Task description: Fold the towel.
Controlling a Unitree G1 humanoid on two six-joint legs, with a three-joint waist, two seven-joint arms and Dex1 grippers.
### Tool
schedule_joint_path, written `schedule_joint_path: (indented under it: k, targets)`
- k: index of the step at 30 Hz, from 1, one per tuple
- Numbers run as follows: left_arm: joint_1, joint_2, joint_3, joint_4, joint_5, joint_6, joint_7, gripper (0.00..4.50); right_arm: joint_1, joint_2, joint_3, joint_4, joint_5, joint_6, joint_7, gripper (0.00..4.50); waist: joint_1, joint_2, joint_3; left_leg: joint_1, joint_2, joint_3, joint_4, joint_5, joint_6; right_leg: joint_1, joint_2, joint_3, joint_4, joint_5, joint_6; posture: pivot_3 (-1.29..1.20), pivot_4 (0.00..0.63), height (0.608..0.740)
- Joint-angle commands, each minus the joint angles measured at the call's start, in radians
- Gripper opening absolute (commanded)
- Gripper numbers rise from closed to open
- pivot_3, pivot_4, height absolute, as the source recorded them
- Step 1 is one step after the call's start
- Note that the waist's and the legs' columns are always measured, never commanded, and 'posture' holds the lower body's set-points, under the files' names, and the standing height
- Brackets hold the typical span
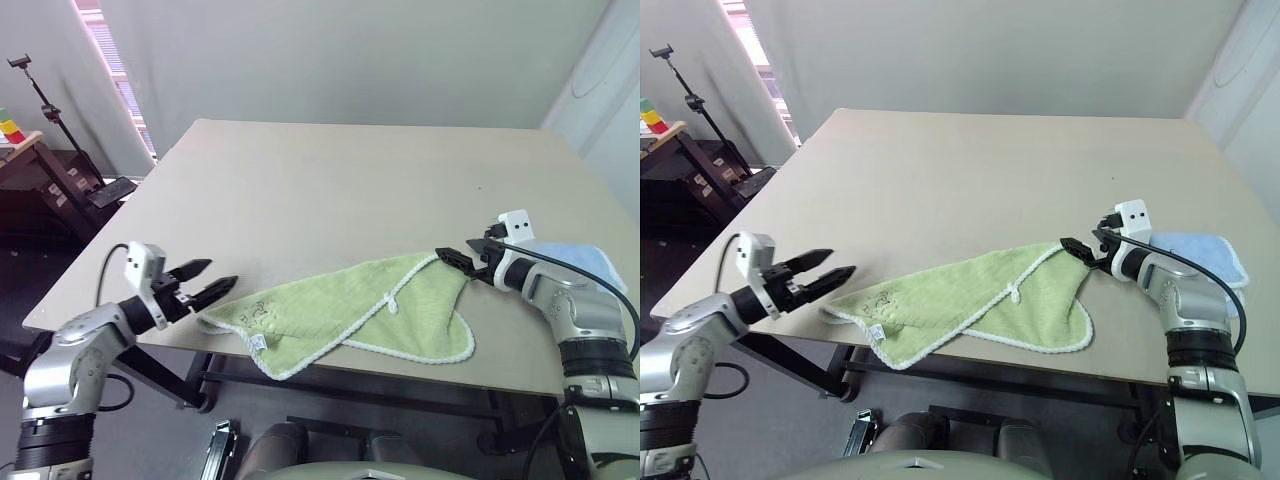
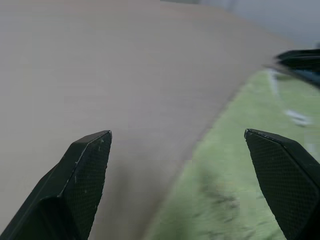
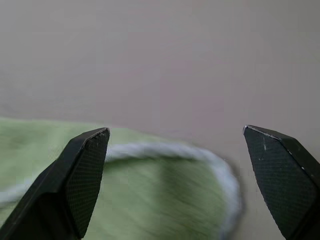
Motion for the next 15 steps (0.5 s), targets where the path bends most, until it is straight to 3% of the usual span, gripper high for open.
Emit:
schedule_joint_path:
  k: [1,8,15]
  targets:
    - [-0.022,-0.012,-0.077,-0.082,0.015,-0.015,-0.012,4.50,-0.076,-0.040,0.002,0.110,-0.033,-0.039,0.036,4.47,-0.001,0.000,0.000,0.000,0.000,0.000,0.000,0.000,0.000,0.000,0.000,0.000,0.000,0.000,0.001,0.00,0.000,0.740]
    - [-0.039,-0.063,-0.214,-0.075,0.096,-0.078,-0.012,4.50,-0.161,-0.047,0.036,0.309,-0.107,-0.118,0.077,4.47,-0.006,0.000,0.000,0.000,0.001,0.002,0.000,0.000,0.001,0.003,0.001,0.001,0.000,0.002,0.003,0.00,0.000,0.740]
    - [-0.074,-0.104,-0.237,-0.018,0.138,-0.137,-0.001,4.50,-0.190,-0.026,0.089,0.324,-0.156,-0.161,0.147,4.47,-0.008,0.000,0.000,0.001,0.001,0.002,0.002,0.000,0.001,0.004,0.001,0.001,0.000,0.002,0.004,0.00,0.000,0.740]
